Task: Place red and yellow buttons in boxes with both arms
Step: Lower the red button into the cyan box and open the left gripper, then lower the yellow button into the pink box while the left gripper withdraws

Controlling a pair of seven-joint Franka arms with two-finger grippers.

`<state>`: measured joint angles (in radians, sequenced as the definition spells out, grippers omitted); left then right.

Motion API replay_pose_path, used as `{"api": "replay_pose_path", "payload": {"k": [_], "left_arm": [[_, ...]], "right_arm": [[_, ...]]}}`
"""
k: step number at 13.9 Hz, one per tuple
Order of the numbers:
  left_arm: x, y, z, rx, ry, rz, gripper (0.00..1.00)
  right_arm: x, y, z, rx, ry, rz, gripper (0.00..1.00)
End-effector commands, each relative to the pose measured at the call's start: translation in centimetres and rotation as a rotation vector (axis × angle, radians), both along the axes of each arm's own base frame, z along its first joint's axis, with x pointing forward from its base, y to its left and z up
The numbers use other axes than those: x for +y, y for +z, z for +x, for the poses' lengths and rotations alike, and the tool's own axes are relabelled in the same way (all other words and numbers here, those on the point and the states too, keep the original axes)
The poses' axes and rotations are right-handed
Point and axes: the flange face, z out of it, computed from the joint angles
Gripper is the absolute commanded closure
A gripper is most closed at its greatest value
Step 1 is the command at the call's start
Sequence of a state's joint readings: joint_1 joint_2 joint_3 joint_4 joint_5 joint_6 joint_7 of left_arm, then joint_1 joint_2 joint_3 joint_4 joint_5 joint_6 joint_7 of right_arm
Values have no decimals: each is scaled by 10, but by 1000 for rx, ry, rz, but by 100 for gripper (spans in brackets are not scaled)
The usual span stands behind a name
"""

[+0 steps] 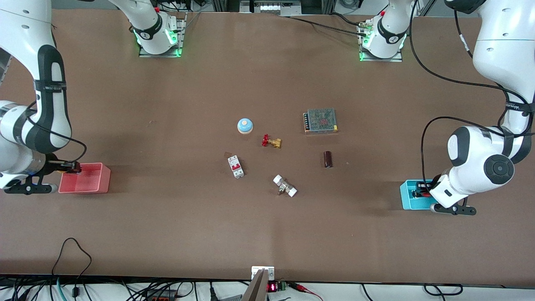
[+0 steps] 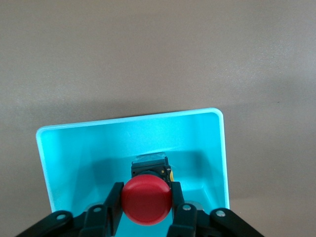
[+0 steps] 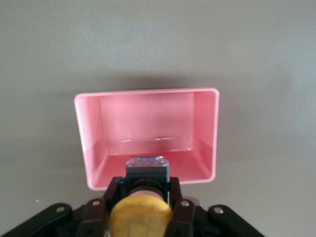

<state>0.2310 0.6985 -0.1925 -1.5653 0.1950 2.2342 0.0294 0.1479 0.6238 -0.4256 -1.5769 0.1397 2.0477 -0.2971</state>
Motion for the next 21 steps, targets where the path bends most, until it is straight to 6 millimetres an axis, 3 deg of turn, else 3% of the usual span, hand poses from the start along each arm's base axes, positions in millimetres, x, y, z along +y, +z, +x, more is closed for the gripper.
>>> {"api": "replay_pose_path", "payload": {"k": [1,4,7,9,13,17,21], "left_arm": [[3,7,3,-18,-16,2,33],[0,22,8,-44,-9,2,13],[-8,64,13,-103,-3,10,0],[-16,92,11,-135,-1,18,0],[-27,169,-7,-146,3,52,0],[-43,239,-34,-127,15,74,0],[-54,321,-75,-140,36,49,0]], "right_arm": [[0,-11,3,-9,17,19,70],[1,-18,6,-24,23,7,70],[1,-25,8,-31,27,1,70],[0,-31,9,-44,27,-4,70],[0,-39,9,-36,25,-7,70],[2,-51,11,-46,23,-3,70],[2,-58,12,-54,27,-11,70]]}}
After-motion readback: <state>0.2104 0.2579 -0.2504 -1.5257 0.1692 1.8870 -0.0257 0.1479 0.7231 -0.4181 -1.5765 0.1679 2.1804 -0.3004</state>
